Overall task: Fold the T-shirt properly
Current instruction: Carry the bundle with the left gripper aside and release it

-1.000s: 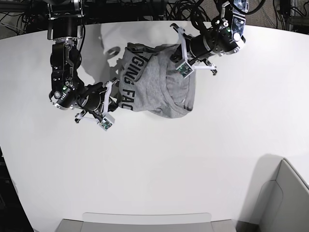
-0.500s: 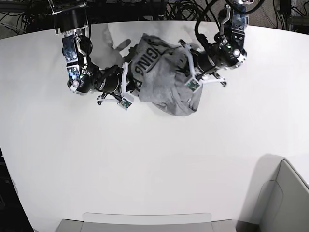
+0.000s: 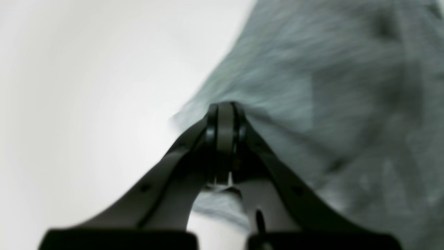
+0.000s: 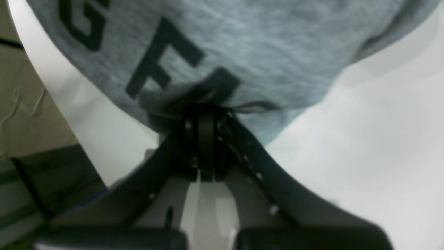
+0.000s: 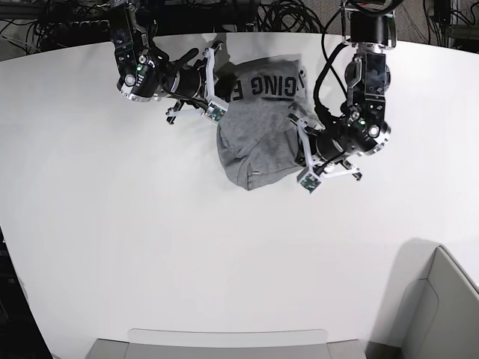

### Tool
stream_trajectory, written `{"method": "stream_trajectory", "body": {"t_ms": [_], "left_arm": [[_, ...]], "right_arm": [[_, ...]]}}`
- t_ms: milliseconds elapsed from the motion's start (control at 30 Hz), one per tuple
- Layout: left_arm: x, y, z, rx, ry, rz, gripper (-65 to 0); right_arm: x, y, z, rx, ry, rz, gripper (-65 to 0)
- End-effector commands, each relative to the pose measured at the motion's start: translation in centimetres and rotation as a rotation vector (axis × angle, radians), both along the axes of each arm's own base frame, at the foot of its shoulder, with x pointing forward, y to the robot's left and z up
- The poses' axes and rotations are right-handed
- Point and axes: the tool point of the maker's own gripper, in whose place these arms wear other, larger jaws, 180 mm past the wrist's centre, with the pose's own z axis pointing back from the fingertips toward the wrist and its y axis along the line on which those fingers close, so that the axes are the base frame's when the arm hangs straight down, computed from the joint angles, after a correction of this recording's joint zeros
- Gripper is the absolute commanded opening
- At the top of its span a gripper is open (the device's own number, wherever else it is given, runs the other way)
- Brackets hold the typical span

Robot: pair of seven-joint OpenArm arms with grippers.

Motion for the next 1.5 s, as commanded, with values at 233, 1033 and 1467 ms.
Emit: {"method": "stream_trajectory", "body": {"t_ms": [233, 1033, 1467], "left_arm": [[-1.7, -1.6, 7.9, -0.094, -0.233, 0.048, -65.0], [-10.6, -2.3, -9.9, 0.130, 0.243, -0.219, -65.0], [-4.8, 17.7, -9.0, 0.528, 0.262, -0.134, -65.0]], "right_arm": [[7.3, -9.0, 8.1, 0.026, -0.293, -0.368, -65.0], [7.8, -17.5, 7.7, -0.135, -0.243, -0.586, -65.0], [6.8, -17.4, 6.8, -0.143, -0.213, -0.580, -65.0]]}}
